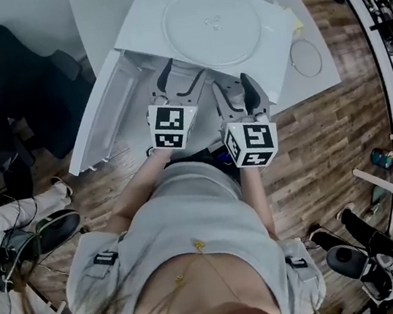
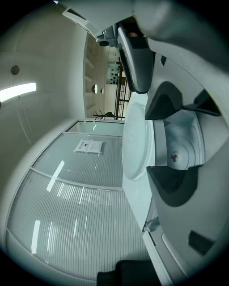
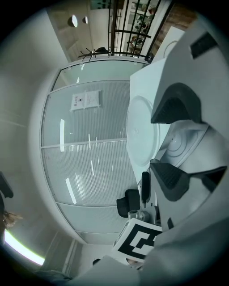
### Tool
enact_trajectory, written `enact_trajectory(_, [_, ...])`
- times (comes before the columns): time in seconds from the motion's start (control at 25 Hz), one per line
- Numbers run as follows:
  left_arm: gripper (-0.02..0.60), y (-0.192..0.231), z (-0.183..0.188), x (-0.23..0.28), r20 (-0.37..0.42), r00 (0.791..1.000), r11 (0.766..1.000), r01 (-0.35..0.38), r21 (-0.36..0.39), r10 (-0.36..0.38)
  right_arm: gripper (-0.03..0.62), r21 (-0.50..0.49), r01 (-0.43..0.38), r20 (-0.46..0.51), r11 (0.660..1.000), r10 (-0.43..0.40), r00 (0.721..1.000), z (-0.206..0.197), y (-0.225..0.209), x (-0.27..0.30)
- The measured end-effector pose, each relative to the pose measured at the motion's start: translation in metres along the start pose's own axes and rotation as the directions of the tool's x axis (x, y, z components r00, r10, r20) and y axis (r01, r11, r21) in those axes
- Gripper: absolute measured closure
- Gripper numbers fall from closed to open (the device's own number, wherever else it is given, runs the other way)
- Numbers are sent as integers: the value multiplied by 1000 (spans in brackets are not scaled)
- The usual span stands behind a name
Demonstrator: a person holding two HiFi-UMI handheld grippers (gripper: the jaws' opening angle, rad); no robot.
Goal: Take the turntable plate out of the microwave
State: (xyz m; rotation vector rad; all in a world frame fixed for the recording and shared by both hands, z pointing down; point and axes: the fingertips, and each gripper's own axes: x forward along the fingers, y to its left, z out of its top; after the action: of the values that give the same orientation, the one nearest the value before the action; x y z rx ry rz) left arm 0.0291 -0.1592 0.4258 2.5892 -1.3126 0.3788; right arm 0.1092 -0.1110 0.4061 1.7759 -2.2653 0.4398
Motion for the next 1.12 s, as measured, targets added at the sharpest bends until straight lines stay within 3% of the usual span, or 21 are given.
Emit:
enact_trajectory(0.92, [261,-18,-3,-31,21,1000,999,21,-30,-20,324,-43,-105,60,994,107,992,8,-1,-12])
enact_trajectory(1.12, [319,-20,-1,-33,37,999,999,10,-34,-8,355,-41,-129,65,991,131,989,6,-4,-14])
